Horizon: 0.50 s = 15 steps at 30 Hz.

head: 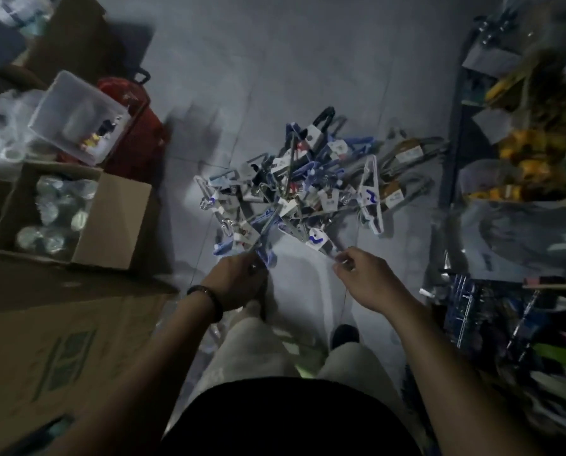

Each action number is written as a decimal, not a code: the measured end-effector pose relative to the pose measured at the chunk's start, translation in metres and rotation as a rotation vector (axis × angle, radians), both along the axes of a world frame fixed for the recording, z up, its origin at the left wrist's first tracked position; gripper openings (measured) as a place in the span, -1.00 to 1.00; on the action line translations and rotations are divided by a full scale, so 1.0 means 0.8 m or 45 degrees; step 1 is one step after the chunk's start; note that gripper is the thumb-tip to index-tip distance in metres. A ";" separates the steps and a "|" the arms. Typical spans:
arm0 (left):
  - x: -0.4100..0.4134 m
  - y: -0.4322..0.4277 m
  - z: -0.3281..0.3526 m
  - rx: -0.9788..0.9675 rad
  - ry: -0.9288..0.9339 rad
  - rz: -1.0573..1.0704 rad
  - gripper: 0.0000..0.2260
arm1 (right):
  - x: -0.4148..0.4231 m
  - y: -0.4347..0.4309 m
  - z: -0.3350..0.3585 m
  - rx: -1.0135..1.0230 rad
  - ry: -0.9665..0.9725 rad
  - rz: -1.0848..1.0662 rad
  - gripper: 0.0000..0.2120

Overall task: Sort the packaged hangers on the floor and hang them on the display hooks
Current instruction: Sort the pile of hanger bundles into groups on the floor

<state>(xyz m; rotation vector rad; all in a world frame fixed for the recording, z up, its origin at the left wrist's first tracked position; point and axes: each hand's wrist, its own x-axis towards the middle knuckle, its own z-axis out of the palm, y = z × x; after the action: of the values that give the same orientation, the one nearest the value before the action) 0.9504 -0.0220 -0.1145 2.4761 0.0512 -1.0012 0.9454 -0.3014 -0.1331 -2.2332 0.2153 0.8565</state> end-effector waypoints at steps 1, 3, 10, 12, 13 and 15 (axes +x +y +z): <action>0.026 0.007 -0.023 0.014 0.021 -0.055 -0.83 | 0.006 0.006 -0.014 -0.002 0.023 -0.034 -0.69; 0.068 0.018 -0.071 0.046 0.022 -0.167 -0.84 | 0.023 0.016 -0.055 0.006 0.074 -0.061 -0.69; 0.172 -0.008 -0.291 -0.080 0.046 -0.190 -0.84 | 0.114 0.037 -0.279 0.081 0.143 -0.104 -0.70; 0.188 -0.015 -0.365 -0.060 0.017 -0.195 -0.81 | 0.140 0.043 -0.357 0.083 0.116 -0.087 -0.70; 0.194 -0.016 -0.399 -0.028 0.012 -0.191 -0.80 | 0.152 0.047 -0.394 0.068 0.103 -0.079 -0.71; 0.199 -0.013 -0.463 0.045 -0.022 -0.247 -0.79 | 0.166 0.057 -0.464 0.024 -0.008 -0.051 -0.75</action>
<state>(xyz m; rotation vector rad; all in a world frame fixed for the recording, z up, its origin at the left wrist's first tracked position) 1.1096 -0.0327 -0.4849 2.5590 -0.1821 -1.0651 1.0778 -0.2556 -0.5046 -2.2064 0.2465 0.8266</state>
